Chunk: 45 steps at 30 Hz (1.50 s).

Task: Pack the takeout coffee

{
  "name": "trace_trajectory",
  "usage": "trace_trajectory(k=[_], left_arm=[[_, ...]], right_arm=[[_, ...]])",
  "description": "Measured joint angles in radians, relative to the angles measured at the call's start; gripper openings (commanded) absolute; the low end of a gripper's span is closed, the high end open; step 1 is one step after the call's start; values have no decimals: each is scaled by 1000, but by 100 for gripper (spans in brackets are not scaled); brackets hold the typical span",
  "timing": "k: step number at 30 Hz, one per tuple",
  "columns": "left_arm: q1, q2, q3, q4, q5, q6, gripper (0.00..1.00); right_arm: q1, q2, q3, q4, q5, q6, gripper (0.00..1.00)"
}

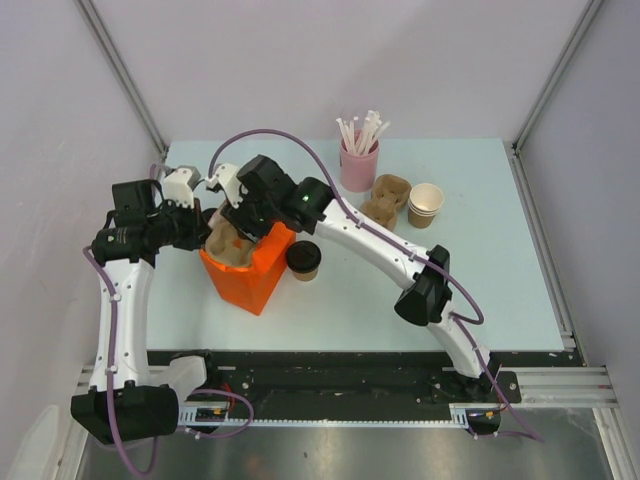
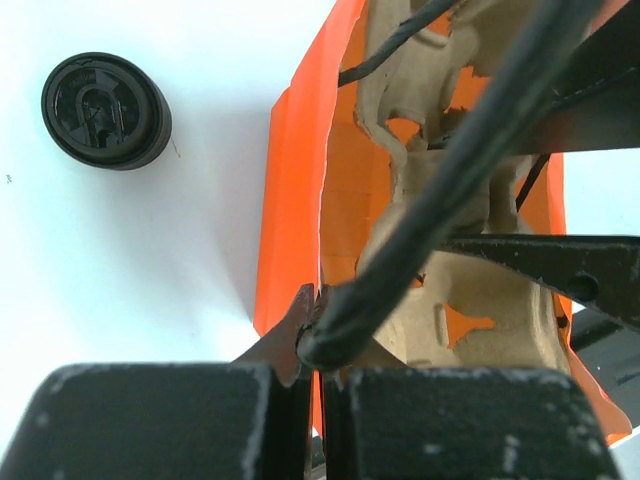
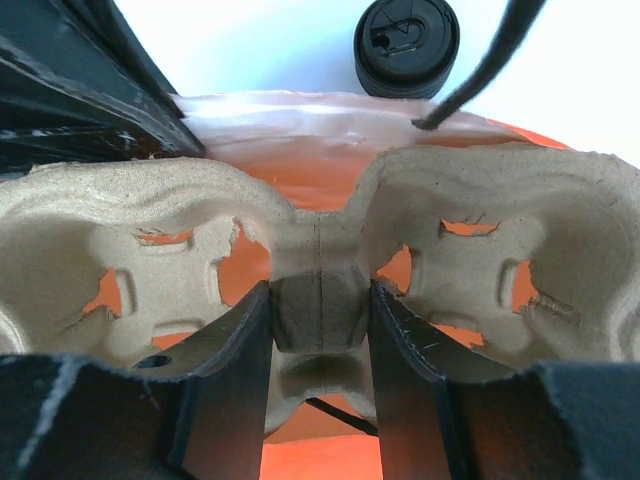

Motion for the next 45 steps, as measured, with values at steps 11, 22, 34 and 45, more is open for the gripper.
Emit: trace_trajectory(k=[11, 22, 34, 45], left_arm=[[0, -2, -16, 20, -6, 0, 0], [-2, -2, -13, 21, -32, 3, 1], [-1, -2, -14, 3, -14, 4, 0], [-1, 2, -16, -9, -51, 8, 0]], right_arm=[[-18, 34, -27, 48, -4, 66, 0], [10, 46, -154, 45, 47, 54, 0], [32, 112, -103, 6, 69, 7, 0], [29, 148, -105, 59, 33, 2, 0]])
